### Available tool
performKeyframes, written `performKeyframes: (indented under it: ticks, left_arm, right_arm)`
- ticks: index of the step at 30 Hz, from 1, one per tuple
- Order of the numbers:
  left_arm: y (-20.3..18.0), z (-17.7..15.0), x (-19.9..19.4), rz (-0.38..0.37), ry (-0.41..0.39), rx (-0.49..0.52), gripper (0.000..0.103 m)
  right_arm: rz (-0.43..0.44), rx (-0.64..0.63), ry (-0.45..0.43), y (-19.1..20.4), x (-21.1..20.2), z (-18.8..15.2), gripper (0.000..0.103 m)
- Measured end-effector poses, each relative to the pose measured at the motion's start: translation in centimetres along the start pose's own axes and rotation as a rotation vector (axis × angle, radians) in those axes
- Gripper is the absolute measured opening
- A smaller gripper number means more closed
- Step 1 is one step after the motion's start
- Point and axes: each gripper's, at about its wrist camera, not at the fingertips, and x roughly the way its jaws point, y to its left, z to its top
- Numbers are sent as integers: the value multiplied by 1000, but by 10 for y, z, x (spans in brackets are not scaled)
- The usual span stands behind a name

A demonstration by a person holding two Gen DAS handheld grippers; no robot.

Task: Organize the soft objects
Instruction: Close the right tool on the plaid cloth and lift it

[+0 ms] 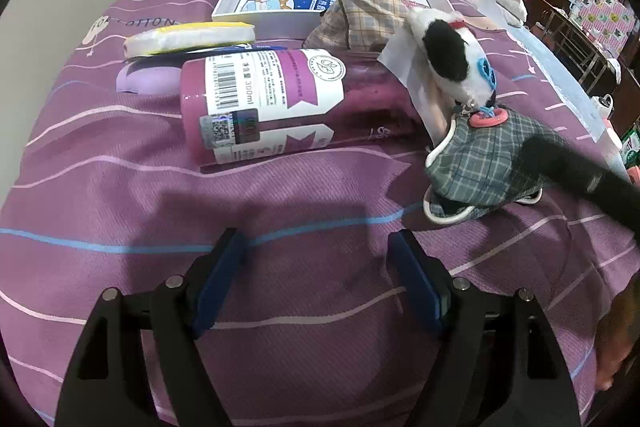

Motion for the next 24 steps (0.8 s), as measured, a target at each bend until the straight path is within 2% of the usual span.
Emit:
performKeyframes:
  ticks: [2, 5, 7, 8, 14, 18, 23, 24]
  left_arm:
    - [0, 0, 0, -1, 1, 0, 78]
    - [0, 1, 1, -3, 3, -1, 79]
    - [0, 1, 1, 1, 5, 2, 79]
    - [-1, 1, 2, 6, 8, 5, 79]
    - [-2, 1, 3, 11, 9, 11, 80]
    - [-2, 1, 3, 14, 11, 13, 80]
    - [-2, 1, 3, 14, 10, 13, 80]
    - [-2, 1, 3, 14, 10, 14, 80]
  right_arm:
    - [26, 44, -8, -4, -3, 8, 62]
    - [13, 70, 11, -8, 4, 11, 62]
    - [-2, 74, 59, -9, 18, 2, 62]
    - [-15, 67, 79, -8, 25, -3, 63]
    - [-67, -1, 65, 5, 28, -6, 64]
    - [-76, 25, 96, 0, 33, -7, 75]
    - [-71, 25, 96, -3, 34, -7, 75]
    - [-67, 20, 93, -3, 33, -7, 72]
